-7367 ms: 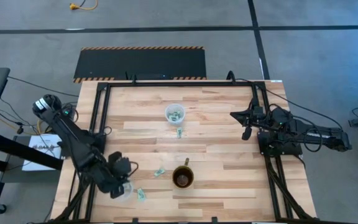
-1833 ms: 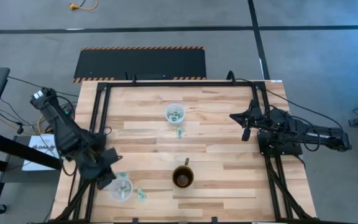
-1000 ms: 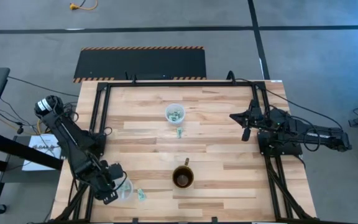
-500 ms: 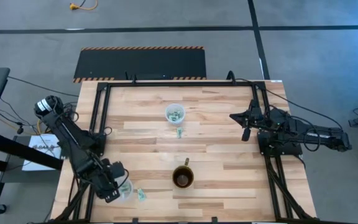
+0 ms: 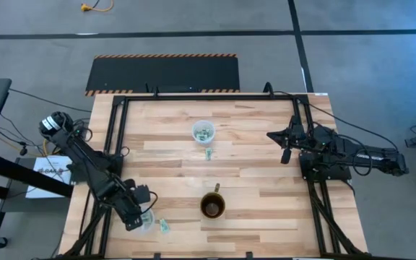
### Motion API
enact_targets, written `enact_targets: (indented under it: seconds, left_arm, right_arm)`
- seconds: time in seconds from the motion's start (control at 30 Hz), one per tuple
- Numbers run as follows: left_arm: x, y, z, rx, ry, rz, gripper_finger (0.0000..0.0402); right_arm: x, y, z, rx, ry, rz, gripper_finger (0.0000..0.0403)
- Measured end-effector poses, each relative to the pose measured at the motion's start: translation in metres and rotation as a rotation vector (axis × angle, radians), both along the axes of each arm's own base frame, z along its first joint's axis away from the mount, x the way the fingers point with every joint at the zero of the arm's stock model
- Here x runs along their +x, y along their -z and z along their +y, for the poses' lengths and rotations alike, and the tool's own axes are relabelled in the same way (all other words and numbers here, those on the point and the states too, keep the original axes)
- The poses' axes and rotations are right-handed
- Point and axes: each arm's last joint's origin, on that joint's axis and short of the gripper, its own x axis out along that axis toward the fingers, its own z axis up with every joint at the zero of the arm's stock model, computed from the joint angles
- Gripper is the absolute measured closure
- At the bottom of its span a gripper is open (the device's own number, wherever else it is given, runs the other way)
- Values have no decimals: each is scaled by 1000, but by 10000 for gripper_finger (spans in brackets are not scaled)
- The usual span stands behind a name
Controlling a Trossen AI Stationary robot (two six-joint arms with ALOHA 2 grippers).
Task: Pick and place items into bin
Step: Adjust the bottom transparent bin
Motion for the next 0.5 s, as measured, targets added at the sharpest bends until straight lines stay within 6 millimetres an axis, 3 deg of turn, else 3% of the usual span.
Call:
enact_targets:
  seconds: [0.3,0.5]
  left_arm:
    - [-3,18,4,19,96,-2,355]
    - [0,19,8,46,170,-27,366]
  right_arm:
    - [0,0,0,0,0,0,403]
    - [0,0,0,0,0,0,403]
